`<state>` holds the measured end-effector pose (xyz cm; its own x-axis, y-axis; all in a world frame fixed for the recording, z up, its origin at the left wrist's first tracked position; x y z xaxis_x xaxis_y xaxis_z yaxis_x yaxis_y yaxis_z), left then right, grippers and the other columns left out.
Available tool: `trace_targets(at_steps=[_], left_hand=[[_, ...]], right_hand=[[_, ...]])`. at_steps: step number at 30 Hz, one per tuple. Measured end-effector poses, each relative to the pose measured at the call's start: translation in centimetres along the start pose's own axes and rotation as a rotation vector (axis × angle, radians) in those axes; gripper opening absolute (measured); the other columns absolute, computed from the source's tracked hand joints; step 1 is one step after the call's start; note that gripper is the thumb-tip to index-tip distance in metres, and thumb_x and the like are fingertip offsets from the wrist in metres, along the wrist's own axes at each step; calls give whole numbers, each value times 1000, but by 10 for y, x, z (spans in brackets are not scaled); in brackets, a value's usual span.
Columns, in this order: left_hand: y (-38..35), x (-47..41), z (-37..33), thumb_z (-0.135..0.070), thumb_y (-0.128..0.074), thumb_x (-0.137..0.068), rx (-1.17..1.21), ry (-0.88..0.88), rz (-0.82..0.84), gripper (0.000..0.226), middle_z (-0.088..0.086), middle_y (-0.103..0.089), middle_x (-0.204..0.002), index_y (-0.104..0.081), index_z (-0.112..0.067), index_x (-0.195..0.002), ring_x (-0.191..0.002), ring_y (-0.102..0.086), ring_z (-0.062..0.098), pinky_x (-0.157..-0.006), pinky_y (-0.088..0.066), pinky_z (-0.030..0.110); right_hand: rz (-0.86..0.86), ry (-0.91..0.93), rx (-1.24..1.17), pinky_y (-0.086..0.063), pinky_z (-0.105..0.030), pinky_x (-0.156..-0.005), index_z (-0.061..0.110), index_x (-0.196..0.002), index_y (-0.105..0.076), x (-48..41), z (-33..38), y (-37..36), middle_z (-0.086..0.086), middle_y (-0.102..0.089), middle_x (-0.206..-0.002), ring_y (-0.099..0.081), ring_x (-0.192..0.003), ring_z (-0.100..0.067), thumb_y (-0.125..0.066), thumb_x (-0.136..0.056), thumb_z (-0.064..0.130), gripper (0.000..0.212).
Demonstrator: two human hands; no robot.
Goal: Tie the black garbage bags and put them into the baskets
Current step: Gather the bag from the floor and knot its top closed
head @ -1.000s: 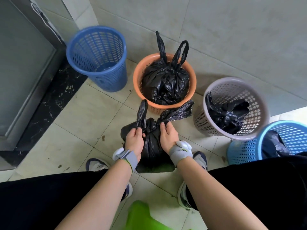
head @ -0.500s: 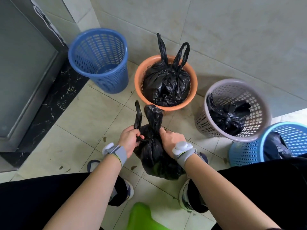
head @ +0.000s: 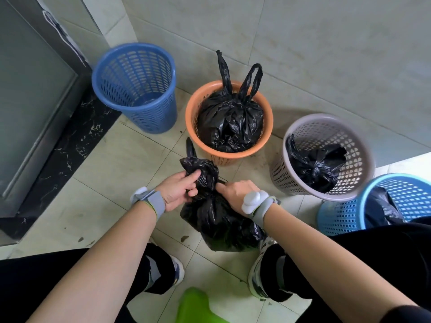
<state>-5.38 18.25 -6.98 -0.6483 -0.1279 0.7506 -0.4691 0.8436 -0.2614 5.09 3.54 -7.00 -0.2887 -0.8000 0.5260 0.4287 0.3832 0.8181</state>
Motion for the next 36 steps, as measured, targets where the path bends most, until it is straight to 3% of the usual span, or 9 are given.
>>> trace_targets(at_steps=[3,7,12,16,18,21,28,33,36], left_hand=[[4,-2,0,-38,-47,-100,186,-36,-21,23,-7,-22,-59,-44,-28,-79,-50,-29,9,-53,-30,24],[7,-9,5,-27,-47,-102,423,-97,-69,16,-7,-39,-69,-56,-20,-90,-46,-25,4,-44,-18,18],[7,0,2,-7,-40,-88,473,-33,-35,19,-5,-38,-60,-47,-18,-74,-47,-24,7,-46,-17,20],[10,11,4,1,-63,-74,23,36,42,40,-4,-33,-50,-48,-19,-43,-53,-28,12,-64,-37,30],[5,15,3,-5,-72,-82,-80,65,77,24,-6,-45,-52,-71,-14,-59,-56,-29,11,-73,-47,32],[-1,20,-6,-32,-68,-87,-136,91,-28,13,-12,-41,-47,-69,-19,-86,-50,-19,10,-65,-44,20],[8,14,-1,-40,-46,-96,439,102,61,36,-6,-23,-46,-66,-15,-80,-38,-23,9,-36,-23,17],[6,18,4,-26,-74,-67,492,59,164,33,-4,-24,-54,-43,-15,-64,-46,-20,11,-47,-13,21],[4,18,6,-25,-77,-74,360,-13,69,51,-10,-24,-49,-27,-23,-62,-40,-18,6,-39,-12,18]], right_hand=[[-100,-149,-369,-51,-38,-77,24,-119,-45,1,-12,-4,-10,-68,-100,-66,-90,-33,-40,-101,48,30],[-88,-137,-621,-44,-26,-93,34,-142,-44,0,-8,-6,-4,-68,-122,-63,-112,-25,-45,-102,42,41],[-167,-77,-461,-50,-28,-90,37,-132,-57,1,0,-3,0,-72,-116,-66,-106,-27,-39,-104,40,33],[-94,-65,-247,-55,-39,-78,42,-133,-47,5,5,3,-9,-71,-104,-66,-91,-36,-33,-102,47,34],[-48,-20,-158,-51,-37,-69,41,-132,-45,6,12,8,-9,-69,-99,-62,-80,-35,-36,-102,41,32],[-41,38,-58,-48,-37,-65,34,-132,-44,6,20,9,-6,-68,-94,-62,-77,-33,-38,-102,34,31],[-107,-38,-221,-54,-38,-79,43,-139,-43,6,4,1,-9,-71,-101,-66,-91,-35,-28,-103,53,40],[5,-125,-492,-52,-37,-91,37,-124,-57,7,-8,-4,-3,-71,-107,-65,-100,-27,-35,-100,57,38],[114,-291,-1084,-46,-31,-87,25,-114,-72,9,-7,4,-3,-68,-106,-60,-99,-21,-47,-88,52,45]])
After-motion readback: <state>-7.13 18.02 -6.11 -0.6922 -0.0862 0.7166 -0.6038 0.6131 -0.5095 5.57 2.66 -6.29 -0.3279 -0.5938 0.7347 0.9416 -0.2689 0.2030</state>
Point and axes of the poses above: each hand's wrist, its own x-axis away from the middle knuckle, its own y-axis out of the back of the hand, z = x × y, the point moved 3 cm from there along -x, towards the middle knuckle
